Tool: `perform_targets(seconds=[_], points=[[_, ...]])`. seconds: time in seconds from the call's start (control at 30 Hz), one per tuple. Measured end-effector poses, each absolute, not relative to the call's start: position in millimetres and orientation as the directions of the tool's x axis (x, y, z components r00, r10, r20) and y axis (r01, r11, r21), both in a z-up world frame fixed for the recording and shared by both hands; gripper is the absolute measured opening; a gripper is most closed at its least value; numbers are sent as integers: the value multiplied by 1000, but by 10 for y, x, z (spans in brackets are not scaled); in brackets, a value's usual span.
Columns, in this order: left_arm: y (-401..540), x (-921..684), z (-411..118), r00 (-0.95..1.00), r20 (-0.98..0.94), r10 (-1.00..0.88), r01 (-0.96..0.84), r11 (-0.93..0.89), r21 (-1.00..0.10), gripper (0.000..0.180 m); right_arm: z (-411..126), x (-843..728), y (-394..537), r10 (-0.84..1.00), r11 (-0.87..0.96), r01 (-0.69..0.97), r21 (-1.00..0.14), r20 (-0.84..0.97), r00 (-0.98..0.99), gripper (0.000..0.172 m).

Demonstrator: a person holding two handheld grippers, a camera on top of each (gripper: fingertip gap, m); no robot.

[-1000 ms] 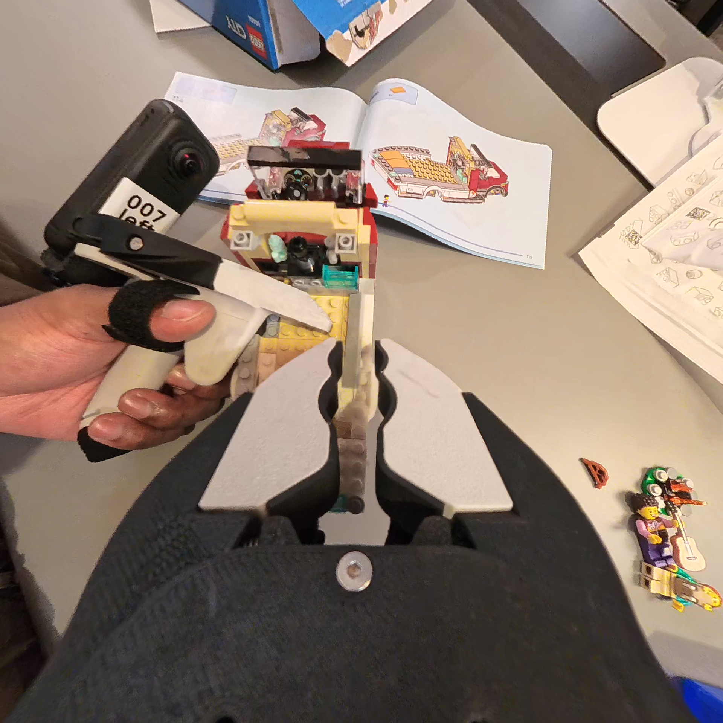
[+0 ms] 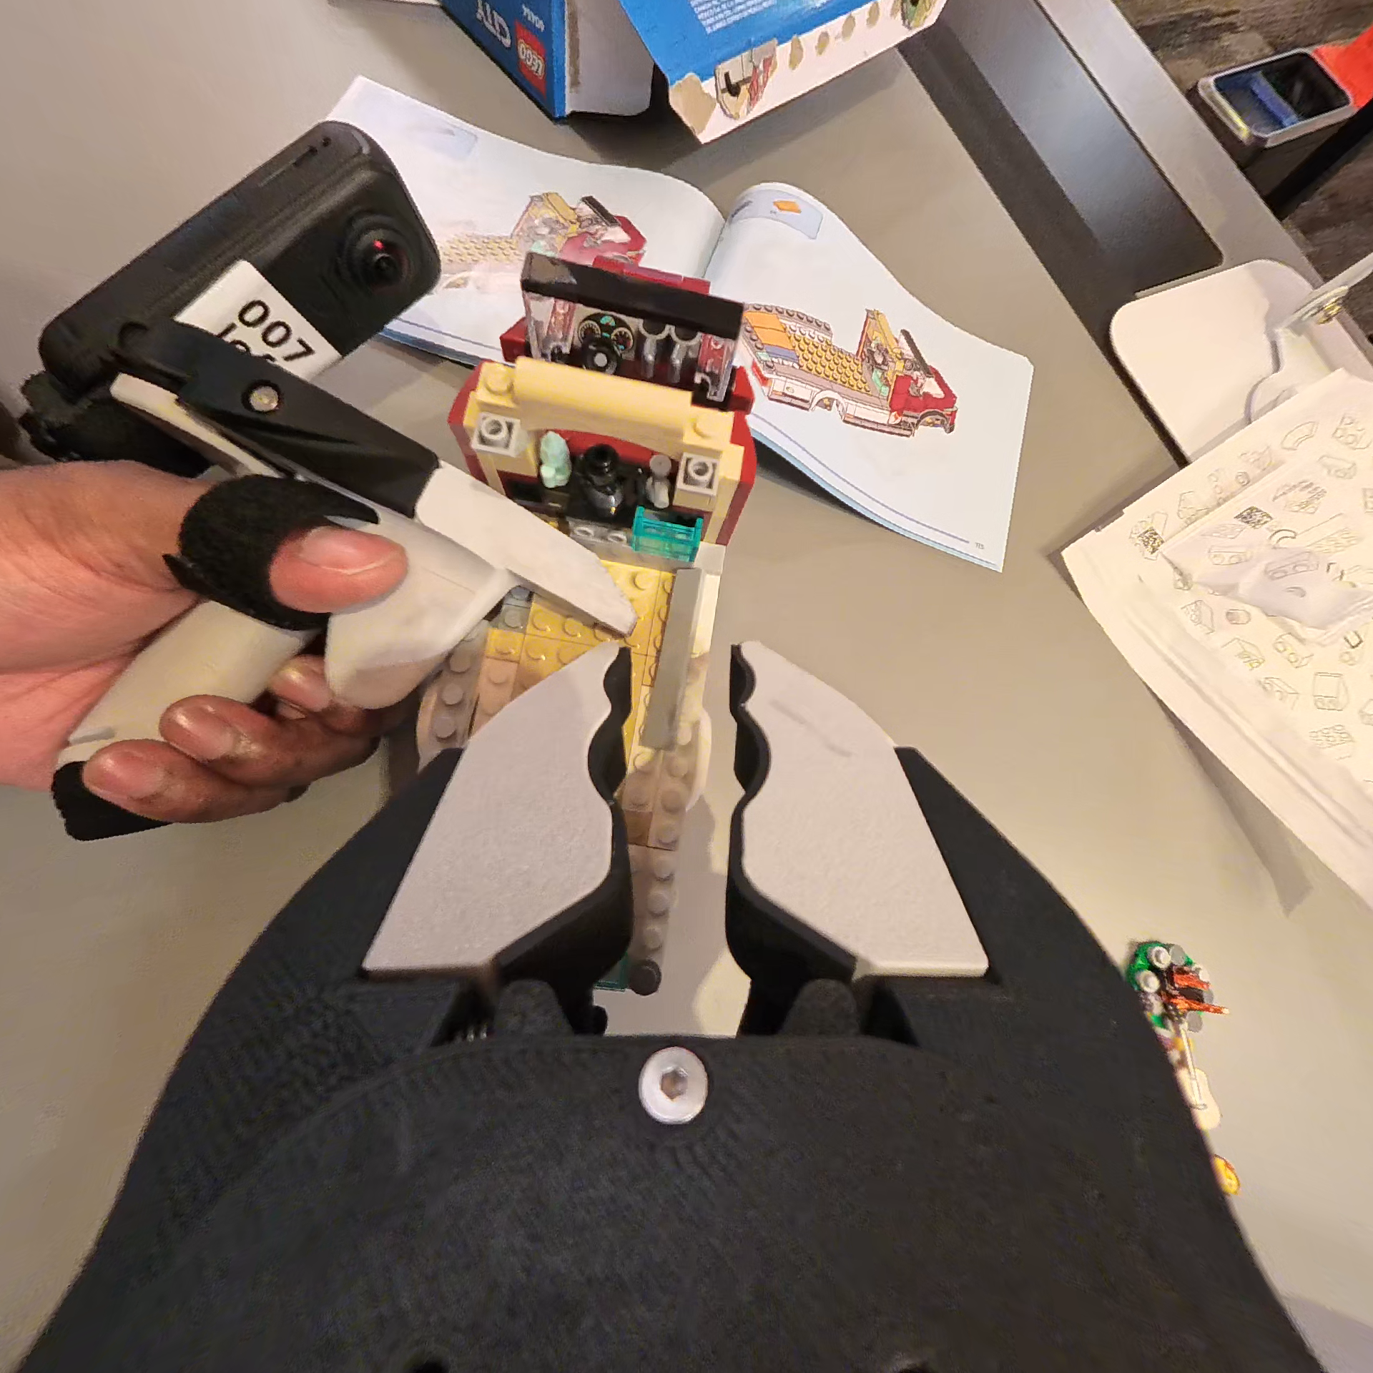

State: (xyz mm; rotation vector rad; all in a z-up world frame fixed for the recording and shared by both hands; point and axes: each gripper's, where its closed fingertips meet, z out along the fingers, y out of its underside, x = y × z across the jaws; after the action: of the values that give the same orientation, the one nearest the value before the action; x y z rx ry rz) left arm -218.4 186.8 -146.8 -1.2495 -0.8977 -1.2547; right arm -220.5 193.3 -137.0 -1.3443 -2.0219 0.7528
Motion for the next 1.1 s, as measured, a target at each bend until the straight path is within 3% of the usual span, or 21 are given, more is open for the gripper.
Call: perform_targets(seconds=[1.1], points=[[1868,-2164,-1461,151,971,-187,976,-127,-176,22,-1326,-2230,2125,959,249,603,-758,104,-265,20]])
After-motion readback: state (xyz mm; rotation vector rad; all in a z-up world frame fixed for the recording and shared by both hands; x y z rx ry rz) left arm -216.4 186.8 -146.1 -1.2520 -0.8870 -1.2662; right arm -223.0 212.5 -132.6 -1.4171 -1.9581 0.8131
